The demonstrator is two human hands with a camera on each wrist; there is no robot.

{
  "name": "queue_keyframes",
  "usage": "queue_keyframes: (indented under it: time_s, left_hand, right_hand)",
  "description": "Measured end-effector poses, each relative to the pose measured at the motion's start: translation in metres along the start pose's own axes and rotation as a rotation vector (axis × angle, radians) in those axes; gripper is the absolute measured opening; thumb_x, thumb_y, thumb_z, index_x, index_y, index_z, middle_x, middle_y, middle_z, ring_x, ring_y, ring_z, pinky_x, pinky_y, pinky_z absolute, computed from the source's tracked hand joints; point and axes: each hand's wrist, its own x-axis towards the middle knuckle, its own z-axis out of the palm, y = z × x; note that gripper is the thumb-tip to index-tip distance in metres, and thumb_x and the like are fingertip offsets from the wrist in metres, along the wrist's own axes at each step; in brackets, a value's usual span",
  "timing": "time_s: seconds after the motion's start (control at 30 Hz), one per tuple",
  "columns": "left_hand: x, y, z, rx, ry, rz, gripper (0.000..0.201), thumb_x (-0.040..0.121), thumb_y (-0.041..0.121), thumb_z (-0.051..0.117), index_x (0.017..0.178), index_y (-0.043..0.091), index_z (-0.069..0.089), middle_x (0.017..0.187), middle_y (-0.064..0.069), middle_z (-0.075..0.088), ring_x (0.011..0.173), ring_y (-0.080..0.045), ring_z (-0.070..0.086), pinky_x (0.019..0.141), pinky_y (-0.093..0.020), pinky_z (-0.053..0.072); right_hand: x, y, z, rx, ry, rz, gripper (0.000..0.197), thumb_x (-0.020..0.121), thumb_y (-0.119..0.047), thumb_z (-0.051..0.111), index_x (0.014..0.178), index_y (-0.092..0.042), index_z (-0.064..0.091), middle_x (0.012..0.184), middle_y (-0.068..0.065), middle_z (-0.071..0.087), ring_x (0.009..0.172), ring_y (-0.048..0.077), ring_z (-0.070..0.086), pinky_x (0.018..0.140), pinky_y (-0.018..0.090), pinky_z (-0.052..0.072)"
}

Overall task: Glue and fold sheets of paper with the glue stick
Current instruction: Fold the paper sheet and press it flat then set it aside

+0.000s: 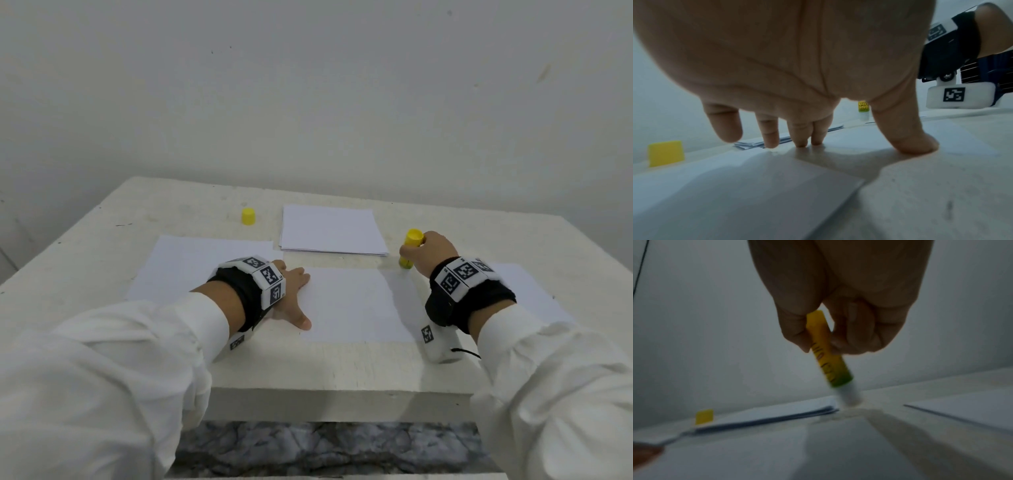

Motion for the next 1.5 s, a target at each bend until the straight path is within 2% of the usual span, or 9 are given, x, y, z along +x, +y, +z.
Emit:
queue_keyframes:
  time_s: [0.07,0.13,0.37,0.47,0.67,1.0,1.13,1.33,1.5]
  left_hand:
    - [-0.001,0.001,-0.002,0.014,0.001,0.006,0.106,0.075,0.074,0.055,0.153,0.024,0.002,0.160,0.008,0.000,0.145,-0.027,0.007,0.115,-0.051,0.014]
    - [-0.002,0.001,-0.003,0.002,0.002,0.009,0.107,0.075,0.074,0.056,0.153,0.024,0.002,0.160,0.007,0.000,0.145,-0.026,0.007,0.115,-0.049,0.013]
    - [-0.013,0.002,-0.009,-0.052,0.010,-0.019,0.108,0.074,0.069,0.062,0.152,0.021,0.005,0.159,0.001,0.009,0.144,-0.027,0.012,0.114,-0.045,0.016]
    - [-0.018,0.003,-0.012,-0.059,0.024,-0.008,0.103,0.075,0.067,0.063,0.150,0.021,0.011,0.155,-0.003,0.019,0.141,-0.028,0.017,0.112,-0.044,0.019]
    - [-0.020,0.002,-0.010,-0.101,0.014,-0.002,0.107,0.068,0.064,0.071,0.150,0.030,0.012,0.151,0.000,0.021,0.137,-0.028,0.019,0.112,-0.046,0.019]
    - [-0.018,0.006,-0.011,-0.053,-0.028,0.000,0.114,0.068,0.059,0.075,0.151,0.019,0.008,0.152,-0.008,0.019,0.139,-0.030,0.024,0.108,-0.043,0.029]
    - [-0.007,0.006,-0.007,-0.033,-0.032,0.018,0.121,0.055,0.066,0.078,0.149,0.022,0.016,0.151,-0.004,0.022,0.135,-0.033,0.028,0.106,-0.048,0.031]
    - [-0.003,0.006,-0.006,0.007,-0.052,-0.019,0.132,0.060,0.069,0.074,0.153,0.018,-0.005,0.160,-0.002,-0.004,0.144,-0.031,0.012,0.113,-0.049,0.021]
    - [-0.001,0.007,-0.007,0.029,-0.054,-0.037,0.131,0.061,0.069,0.074,0.151,0.014,-0.003,0.160,-0.002,0.003,0.142,-0.031,0.018,0.111,-0.048,0.025]
  right_hand:
    - [-0.007,-0.006,0.001,0.203,0.076,-0.008,0.018,0.086,-0.020,0.058,0.093,-0.012,0.043,0.079,0.002,0.048,0.077,0.023,0.049,0.068,0.028,0.037]
    - [-0.017,-0.021,0.003,0.263,0.057,-0.083,0.016,0.087,-0.023,0.056,0.089,-0.012,0.044,0.075,0.000,0.045,0.076,0.023,0.047,0.065,0.028,0.035]
    - [-0.056,-0.068,0.032,0.045,-0.356,-0.370,0.021,0.086,-0.027,0.056,0.078,-0.008,0.057,0.079,0.008,0.061,0.061,0.016,0.049,0.061,0.027,0.040]
    - [-0.056,-0.076,0.049,-0.024,-0.331,-0.399,0.021,0.084,-0.029,0.058,0.076,-0.009,0.055,0.078,0.007,0.057,0.067,0.017,0.049,0.061,0.028,0.038]
    - [-0.056,-0.085,0.062,-0.082,-0.291,-0.425,0.034,0.086,-0.029,0.056,0.061,-0.017,0.037,0.061,-0.004,0.040,0.056,0.009,0.037,0.050,0.024,0.026]
    - [-0.091,-0.068,0.047,-0.082,-0.381,-0.535,0.034,0.086,-0.025,0.059,0.059,-0.018,0.039,0.060,-0.005,0.041,0.054,0.008,0.037,0.050,0.019,0.030]
    - [-0.102,-0.062,0.044,-0.104,-0.414,-0.540,0.035,0.085,-0.027,0.059,0.060,-0.017,0.038,0.061,-0.005,0.041,0.055,0.008,0.037,0.053,0.022,0.030]
    - [-0.110,-0.055,0.038,-0.101,-0.446,-0.541,0.029,0.085,-0.025,0.059,0.065,-0.014,0.041,0.064,-0.003,0.043,0.057,0.010,0.038,0.055,0.023,0.032]
    - [-0.107,-0.039,0.028,-0.107,-0.398,-0.498,0.032,0.085,-0.027,0.060,0.063,-0.016,0.039,0.063,-0.005,0.042,0.057,0.009,0.037,0.055,0.021,0.030]
